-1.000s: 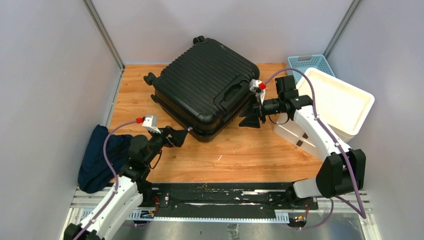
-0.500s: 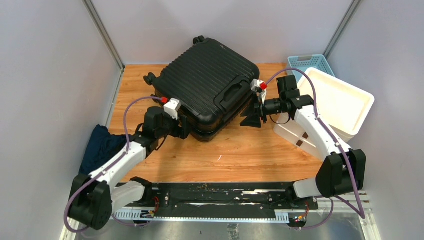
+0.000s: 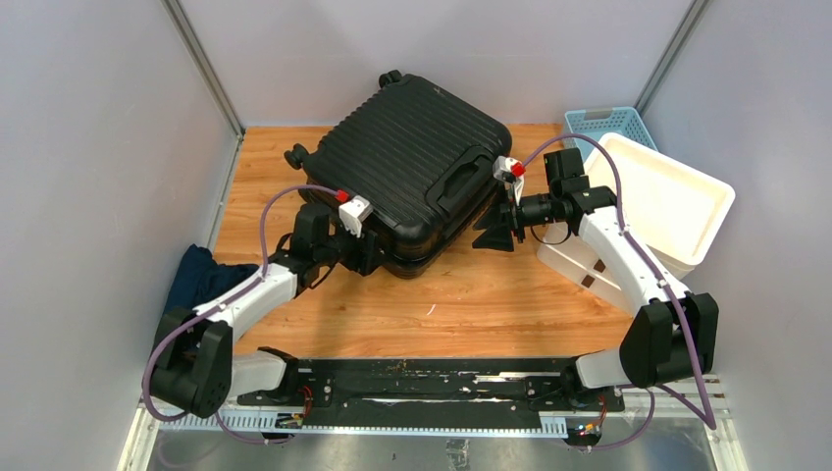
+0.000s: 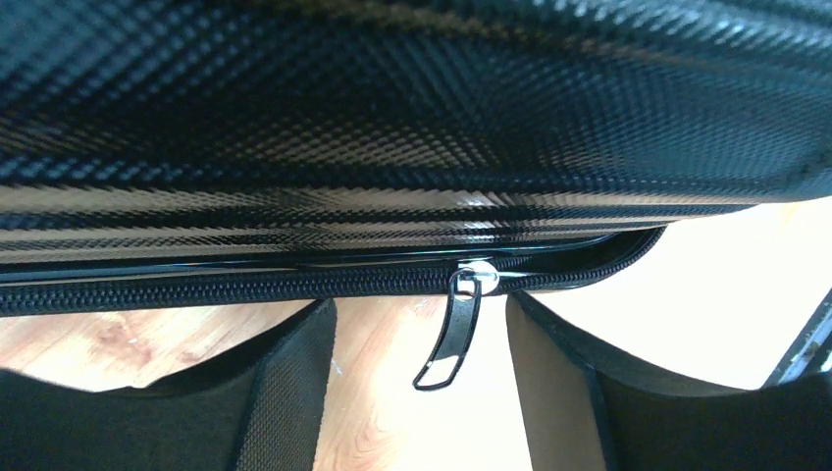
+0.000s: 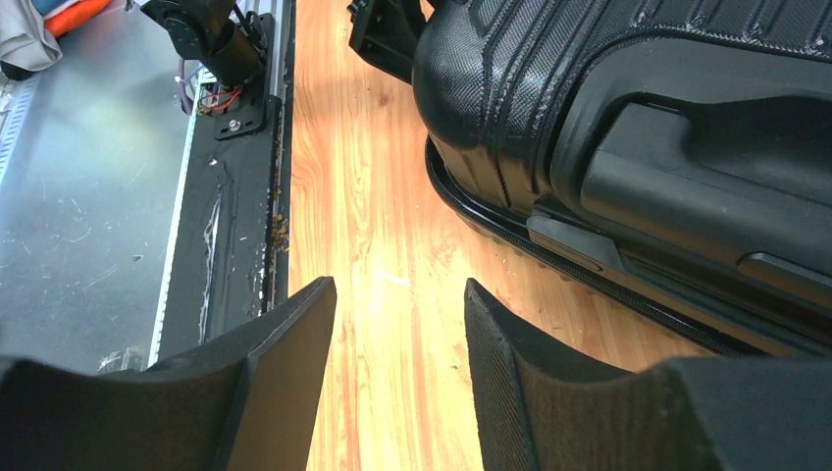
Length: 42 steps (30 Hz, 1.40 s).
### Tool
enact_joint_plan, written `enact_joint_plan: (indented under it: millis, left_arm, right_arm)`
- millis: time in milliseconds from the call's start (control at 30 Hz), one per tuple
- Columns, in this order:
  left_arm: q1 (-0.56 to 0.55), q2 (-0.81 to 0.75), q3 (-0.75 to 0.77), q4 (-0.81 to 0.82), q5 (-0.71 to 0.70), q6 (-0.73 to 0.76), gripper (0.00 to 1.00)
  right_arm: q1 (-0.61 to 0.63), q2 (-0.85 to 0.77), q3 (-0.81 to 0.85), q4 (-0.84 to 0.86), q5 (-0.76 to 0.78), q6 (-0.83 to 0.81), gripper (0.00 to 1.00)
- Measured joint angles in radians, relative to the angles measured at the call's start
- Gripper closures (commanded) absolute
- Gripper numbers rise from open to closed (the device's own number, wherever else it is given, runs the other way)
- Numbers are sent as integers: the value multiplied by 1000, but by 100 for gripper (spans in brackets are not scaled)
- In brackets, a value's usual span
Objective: Open, take out, and arrange the luggage
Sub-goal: Unzip the luggage at the center of the board.
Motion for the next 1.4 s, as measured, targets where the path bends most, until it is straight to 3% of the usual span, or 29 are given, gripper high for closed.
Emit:
enact_joint_plan:
  millis: [167, 367, 533, 633, 667, 933, 1133, 1400]
  left_arm:
    - [4, 49, 6, -1, 48, 9, 67]
    - [8, 83, 9, 0, 86, 12, 83]
    - [4, 69, 7, -9, 104, -3, 81]
    - [4, 44, 5, -8, 96, -6, 58]
    - [4, 36, 5, 3, 90, -8, 56]
    - [9, 34, 6, 18, 76, -25, 56]
    - [9, 46, 12, 19, 86, -33, 45]
    - [10, 46, 10, 24, 91, -44, 46]
  right_arm:
    - [0, 0, 0, -1, 0, -3, 45]
    - [-1, 0, 0, -1, 0, -5, 45]
    - [-3, 0, 1, -2, 0, -10, 45]
    - [-3, 0, 1, -4, -1, -11, 45]
    - [-3, 0, 1, -4, -1, -12, 45]
    - [-3, 0, 1, -8, -1, -14, 45]
    - [-3, 0, 2, -8, 0, -14, 45]
    - [-5, 0, 2, -8, -1, -14, 45]
